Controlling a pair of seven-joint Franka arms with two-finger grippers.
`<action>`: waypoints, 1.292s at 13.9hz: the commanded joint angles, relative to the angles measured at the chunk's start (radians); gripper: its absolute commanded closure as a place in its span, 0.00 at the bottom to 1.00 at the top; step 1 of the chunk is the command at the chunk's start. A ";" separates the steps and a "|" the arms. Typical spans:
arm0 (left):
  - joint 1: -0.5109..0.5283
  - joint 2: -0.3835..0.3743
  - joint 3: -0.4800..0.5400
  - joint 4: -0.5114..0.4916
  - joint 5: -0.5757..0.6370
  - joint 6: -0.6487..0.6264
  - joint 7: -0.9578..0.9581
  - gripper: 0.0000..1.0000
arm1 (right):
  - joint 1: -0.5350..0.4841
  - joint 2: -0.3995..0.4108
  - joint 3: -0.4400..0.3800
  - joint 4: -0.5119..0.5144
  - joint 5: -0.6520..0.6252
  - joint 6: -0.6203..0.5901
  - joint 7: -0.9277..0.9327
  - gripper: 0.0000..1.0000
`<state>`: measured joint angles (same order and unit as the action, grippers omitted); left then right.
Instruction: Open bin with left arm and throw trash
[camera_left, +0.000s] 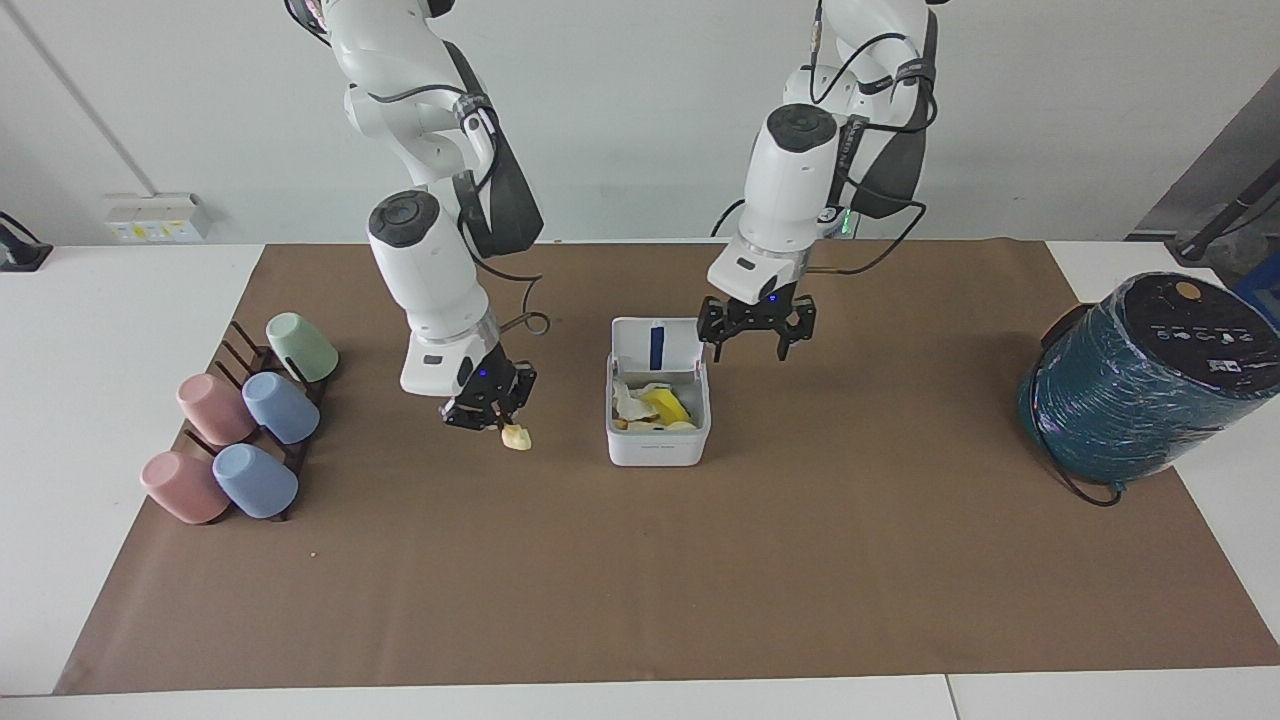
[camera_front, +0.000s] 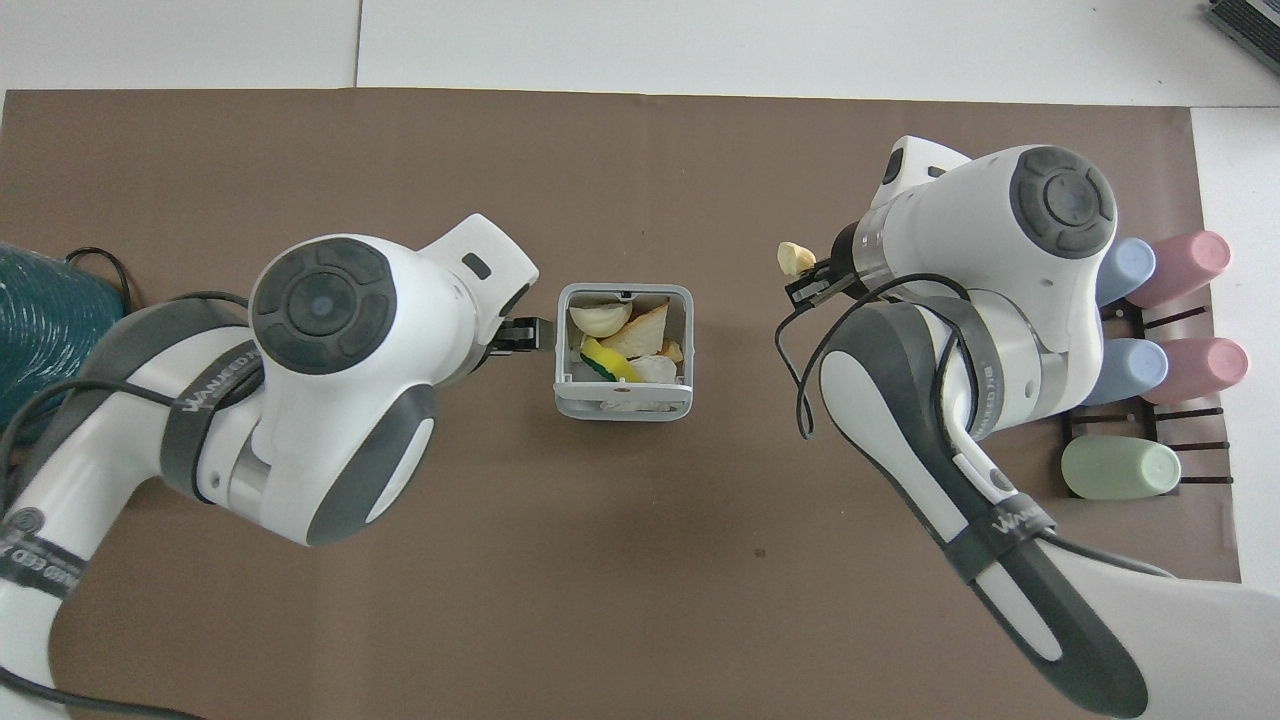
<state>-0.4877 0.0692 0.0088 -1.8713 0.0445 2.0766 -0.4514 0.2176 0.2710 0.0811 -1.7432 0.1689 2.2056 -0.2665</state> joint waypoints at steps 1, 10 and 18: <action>0.088 -0.110 -0.006 -0.094 0.005 -0.020 0.062 0.00 | 0.037 0.017 0.025 0.031 0.089 0.000 0.113 1.00; 0.357 -0.147 0.003 0.119 -0.003 -0.239 0.473 0.00 | 0.236 0.017 0.026 -0.008 0.093 0.072 0.556 1.00; 0.425 -0.081 0.005 0.356 -0.011 -0.441 0.539 0.00 | 0.238 0.022 0.026 -0.010 0.093 0.074 0.556 0.37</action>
<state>-0.0795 -0.0407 0.0206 -1.5675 0.0439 1.6724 0.0695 0.4631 0.2989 0.1005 -1.7419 0.2431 2.2575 0.2859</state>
